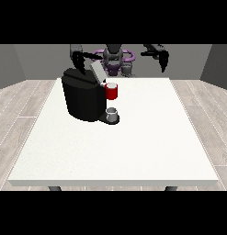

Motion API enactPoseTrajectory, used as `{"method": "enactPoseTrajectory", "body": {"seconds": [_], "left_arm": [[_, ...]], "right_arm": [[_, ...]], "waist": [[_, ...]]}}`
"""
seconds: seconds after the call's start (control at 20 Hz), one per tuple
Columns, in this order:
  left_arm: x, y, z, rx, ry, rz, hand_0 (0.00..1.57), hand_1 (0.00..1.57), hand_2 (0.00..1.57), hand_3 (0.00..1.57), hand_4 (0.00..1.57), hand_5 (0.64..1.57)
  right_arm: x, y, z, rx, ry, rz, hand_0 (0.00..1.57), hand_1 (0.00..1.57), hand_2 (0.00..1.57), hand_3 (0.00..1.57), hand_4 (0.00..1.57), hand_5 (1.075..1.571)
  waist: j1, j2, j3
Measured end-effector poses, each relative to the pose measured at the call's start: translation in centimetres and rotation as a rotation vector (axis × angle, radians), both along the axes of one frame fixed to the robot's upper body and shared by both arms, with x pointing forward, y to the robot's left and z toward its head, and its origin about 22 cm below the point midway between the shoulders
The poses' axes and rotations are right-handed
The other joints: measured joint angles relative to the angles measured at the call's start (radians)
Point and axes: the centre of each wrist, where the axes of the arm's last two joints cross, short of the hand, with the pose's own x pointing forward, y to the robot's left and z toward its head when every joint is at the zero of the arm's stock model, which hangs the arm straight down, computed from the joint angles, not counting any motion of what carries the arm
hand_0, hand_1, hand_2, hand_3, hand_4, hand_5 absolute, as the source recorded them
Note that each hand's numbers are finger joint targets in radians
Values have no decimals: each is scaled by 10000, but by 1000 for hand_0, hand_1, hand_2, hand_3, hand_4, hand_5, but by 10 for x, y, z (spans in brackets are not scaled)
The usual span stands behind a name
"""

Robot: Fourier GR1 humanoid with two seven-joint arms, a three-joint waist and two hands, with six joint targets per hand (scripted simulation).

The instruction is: Insert the coffee pod into the coffee machine and close the lid

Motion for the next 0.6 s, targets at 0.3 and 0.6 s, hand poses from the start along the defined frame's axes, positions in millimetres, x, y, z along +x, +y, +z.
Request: {"method": "enactPoseTrajectory", "body": {"seconds": [0.3, 0.6], "left_arm": [[-1, 6, 11, 89, -383, 81, 0, 0, 0, 0, 0, 1571], [-5, 11, 15, 59, -482, 343, 0, 0, 0, 0, 0, 1571]], "right_arm": [[18, 4, 17, -329, -280, 248, 0, 0, 0, 0, 0, 1571], [26, 24, 18, -438, -471, 401, 0, 0, 0, 0, 0, 1571]], "waist": [[6, 392, -6], [-81, 470, -23]]}}
